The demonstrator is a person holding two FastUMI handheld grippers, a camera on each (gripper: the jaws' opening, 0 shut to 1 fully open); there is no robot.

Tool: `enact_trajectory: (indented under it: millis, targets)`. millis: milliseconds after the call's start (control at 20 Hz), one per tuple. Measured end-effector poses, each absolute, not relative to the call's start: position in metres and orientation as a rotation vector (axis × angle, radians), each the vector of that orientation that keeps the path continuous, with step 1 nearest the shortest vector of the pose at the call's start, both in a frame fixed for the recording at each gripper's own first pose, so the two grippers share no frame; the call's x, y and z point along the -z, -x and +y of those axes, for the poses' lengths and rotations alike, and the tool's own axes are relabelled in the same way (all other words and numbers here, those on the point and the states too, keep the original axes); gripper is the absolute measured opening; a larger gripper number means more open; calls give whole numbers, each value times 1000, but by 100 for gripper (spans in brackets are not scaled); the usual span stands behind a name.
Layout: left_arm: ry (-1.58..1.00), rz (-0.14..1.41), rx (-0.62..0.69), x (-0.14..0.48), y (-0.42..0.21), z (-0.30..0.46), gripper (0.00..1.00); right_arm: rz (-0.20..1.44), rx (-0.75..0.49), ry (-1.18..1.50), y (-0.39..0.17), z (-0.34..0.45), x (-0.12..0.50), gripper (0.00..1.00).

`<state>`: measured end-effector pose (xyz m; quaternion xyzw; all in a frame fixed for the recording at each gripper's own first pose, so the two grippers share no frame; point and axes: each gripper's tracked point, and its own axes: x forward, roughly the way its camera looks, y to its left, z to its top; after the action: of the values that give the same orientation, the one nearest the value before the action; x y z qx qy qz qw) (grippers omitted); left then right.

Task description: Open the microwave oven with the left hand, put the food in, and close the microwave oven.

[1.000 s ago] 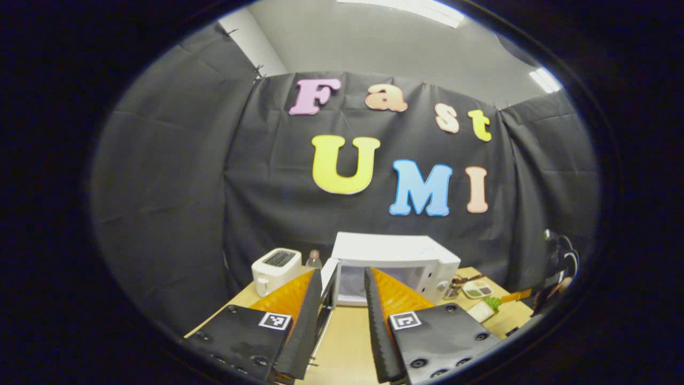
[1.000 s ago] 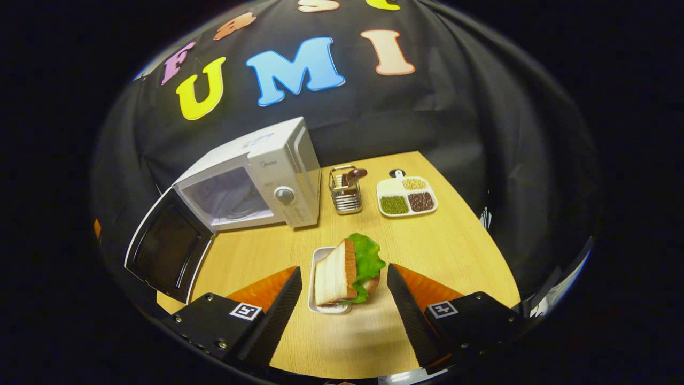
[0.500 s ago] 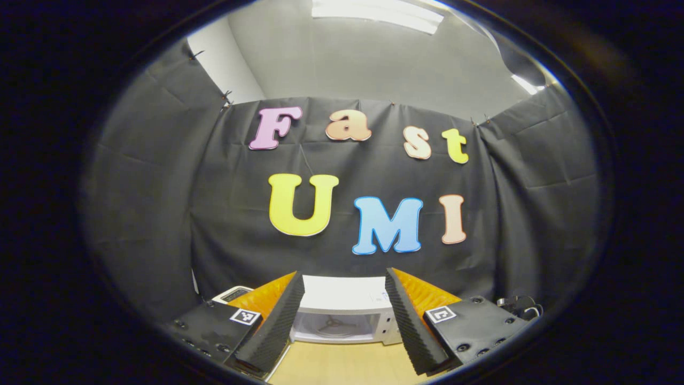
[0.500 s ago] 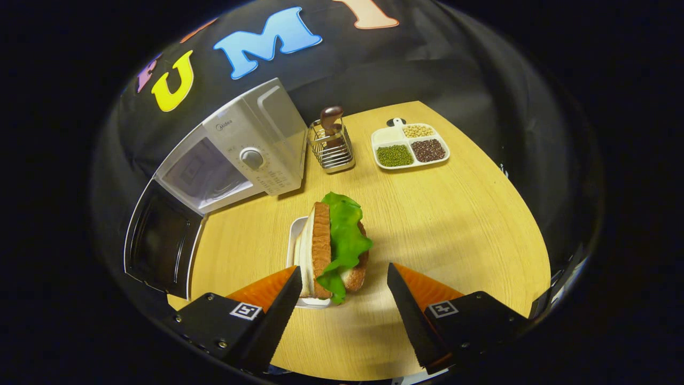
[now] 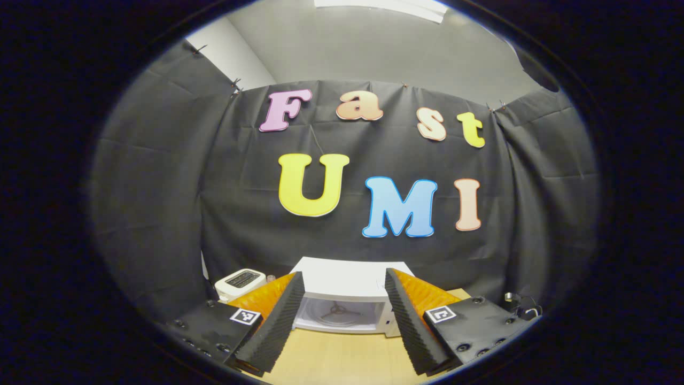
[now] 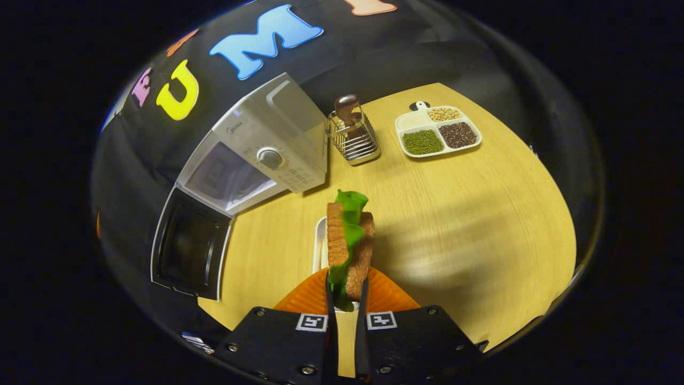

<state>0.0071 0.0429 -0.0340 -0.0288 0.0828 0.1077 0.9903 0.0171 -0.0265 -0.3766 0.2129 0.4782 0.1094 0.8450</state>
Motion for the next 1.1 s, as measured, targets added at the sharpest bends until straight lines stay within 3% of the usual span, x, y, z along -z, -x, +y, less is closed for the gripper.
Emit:
enact_trajectory:
  millis: [600,1100]
  targets:
    - [80,104,-135,0,19,113,97,821,-272,-775,-18,54,285,12]
    - [101,38,-41,-27,58,206,96,599,-308,-1338,-38,178,219,12]
